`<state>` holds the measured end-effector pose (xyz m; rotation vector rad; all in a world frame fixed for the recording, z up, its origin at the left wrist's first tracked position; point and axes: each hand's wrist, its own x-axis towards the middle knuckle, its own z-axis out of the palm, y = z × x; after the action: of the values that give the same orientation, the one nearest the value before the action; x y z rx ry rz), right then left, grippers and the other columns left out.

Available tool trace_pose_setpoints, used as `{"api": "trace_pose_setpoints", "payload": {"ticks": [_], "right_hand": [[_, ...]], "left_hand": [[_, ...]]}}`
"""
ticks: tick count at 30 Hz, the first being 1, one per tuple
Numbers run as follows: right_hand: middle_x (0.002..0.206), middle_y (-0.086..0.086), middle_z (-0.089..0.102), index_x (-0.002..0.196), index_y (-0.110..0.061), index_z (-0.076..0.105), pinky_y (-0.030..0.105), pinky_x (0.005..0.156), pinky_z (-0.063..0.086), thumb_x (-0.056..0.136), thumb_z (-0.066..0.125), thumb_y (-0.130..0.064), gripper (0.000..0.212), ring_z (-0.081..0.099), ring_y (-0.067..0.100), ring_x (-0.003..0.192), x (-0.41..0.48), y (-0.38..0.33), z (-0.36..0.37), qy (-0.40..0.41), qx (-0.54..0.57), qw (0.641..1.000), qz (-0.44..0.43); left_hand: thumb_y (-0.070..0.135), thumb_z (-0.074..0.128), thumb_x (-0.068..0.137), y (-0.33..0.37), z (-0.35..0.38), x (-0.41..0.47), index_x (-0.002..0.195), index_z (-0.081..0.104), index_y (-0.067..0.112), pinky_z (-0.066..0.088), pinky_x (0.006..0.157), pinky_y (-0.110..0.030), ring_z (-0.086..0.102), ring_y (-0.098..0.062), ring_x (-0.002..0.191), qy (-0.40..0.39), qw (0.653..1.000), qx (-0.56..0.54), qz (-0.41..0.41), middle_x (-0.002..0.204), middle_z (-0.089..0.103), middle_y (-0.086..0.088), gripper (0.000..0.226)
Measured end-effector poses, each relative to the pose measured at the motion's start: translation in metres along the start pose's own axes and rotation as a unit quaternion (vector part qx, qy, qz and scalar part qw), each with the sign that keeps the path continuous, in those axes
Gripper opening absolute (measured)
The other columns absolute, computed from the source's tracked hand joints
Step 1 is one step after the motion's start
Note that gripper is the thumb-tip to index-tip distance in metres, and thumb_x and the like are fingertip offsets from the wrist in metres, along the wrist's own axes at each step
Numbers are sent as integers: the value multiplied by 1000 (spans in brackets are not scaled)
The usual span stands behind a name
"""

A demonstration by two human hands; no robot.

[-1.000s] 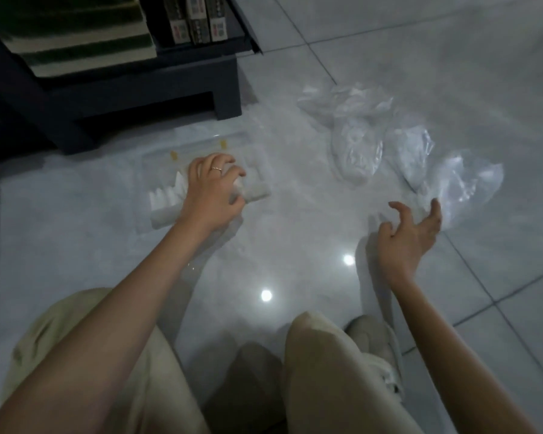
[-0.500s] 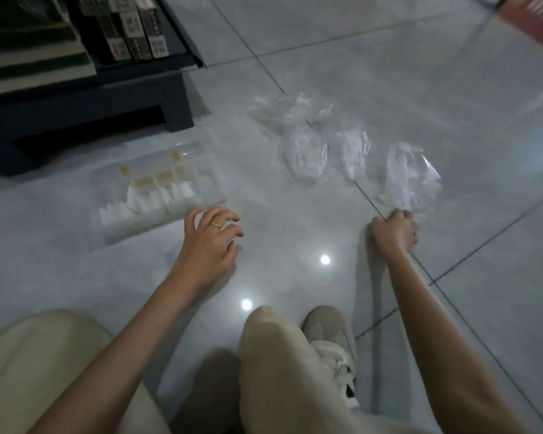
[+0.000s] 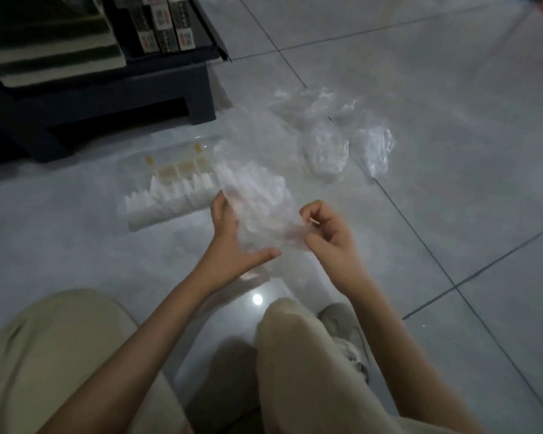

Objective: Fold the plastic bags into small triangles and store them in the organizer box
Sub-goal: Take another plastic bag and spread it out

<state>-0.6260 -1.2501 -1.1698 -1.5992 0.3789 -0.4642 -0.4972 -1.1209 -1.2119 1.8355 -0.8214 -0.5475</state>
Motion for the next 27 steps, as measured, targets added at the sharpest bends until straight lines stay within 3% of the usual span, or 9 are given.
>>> {"api": "trace_pose_setpoints", "payload": {"ticks": [3, 5, 8, 12, 16, 20, 23, 25, 27], "right_hand": [[89, 9, 54, 95, -11, 51, 23, 58, 49, 77, 50, 0, 21, 56, 13, 65, -3, 1, 12, -21, 85, 994, 69], [98, 10, 58, 110, -12, 50, 24, 58, 50, 80, 51, -3, 31, 59, 13, 68, -7, 8, 17, -7, 78, 992, 103], [102, 11, 63, 121, -12, 49, 36, 69, 53, 89, 59, -9, 34, 65, 19, 80, -14, 18, 20, 12, 56, 987, 148], [85, 12, 62, 103, 8, 58, 30, 68, 50, 99, 48, -10, 20, 59, 22, 76, -14, 23, 22, 86, 52, 981, 164], [69, -2, 56, 81, -14, 61, 27, 67, 47, 101, 48, -18, 24, 53, 13, 67, -9, 32, 17, 173, 67, 967, 174], [69, -12, 59, 83, -23, 66, 24, 70, 49, 101, 48, -19, 26, 55, 8, 70, -12, 35, 10, 184, 26, 969, 160], [87, -11, 70, 92, -28, 69, 26, 77, 50, 103, 44, -18, 29, 63, 10, 86, -15, 31, 12, 143, 36, 980, 134], [98, -11, 73, 102, -27, 68, 22, 79, 51, 103, 41, -15, 30, 67, 8, 96, -15, 29, 15, 111, 77, 982, 132], [103, -7, 72, 104, -25, 67, 25, 83, 52, 101, 45, -16, 23, 67, 12, 101, -14, 30, 19, 82, 73, 986, 122]], "left_hand": [[35, 81, 56, 4, -8, 3, 143, 22, 10, 44, 99, -20, 48, -15, 126, 11, 976, -208, -59, 141, 41, -12, 108], [16, 78, 66, 5, -13, 2, 139, 36, 8, 51, 91, -27, 59, -14, 115, 13, 953, -290, -83, 133, 53, -11, 84], [-10, 64, 82, 8, -14, 3, 108, 56, 19, 48, 71, -12, 62, 9, 84, 75, 962, -244, -101, 106, 61, 5, 39], [-2, 66, 85, 2, -20, 5, 83, 63, 19, 43, 59, -11, 57, 4, 61, 130, 953, -245, -124, 73, 65, 15, 21], [4, 67, 86, 0, -36, 8, 79, 66, 18, 41, 56, -11, 52, 3, 56, 186, 948, -223, -127, 60, 61, 13, 15], [11, 70, 86, -9, -47, 9, 83, 66, 25, 45, 80, -19, 58, -4, 90, 187, 972, -114, -81, 98, 61, 3, 15], [39, 72, 77, -11, -44, 5, 93, 63, 37, 30, 106, -20, 41, -11, 124, 156, 987, -1, -43, 122, 43, 3, 18], [55, 65, 71, -7, -39, 5, 95, 59, 42, 24, 102, -5, 39, -8, 123, 108, 994, 4, -10, 122, 42, 4, 27], [60, 66, 69, 0, -32, 1, 100, 56, 40, 27, 99, -5, 44, 1, 118, 62, 998, -10, 31, 119, 47, 9, 38]]}}
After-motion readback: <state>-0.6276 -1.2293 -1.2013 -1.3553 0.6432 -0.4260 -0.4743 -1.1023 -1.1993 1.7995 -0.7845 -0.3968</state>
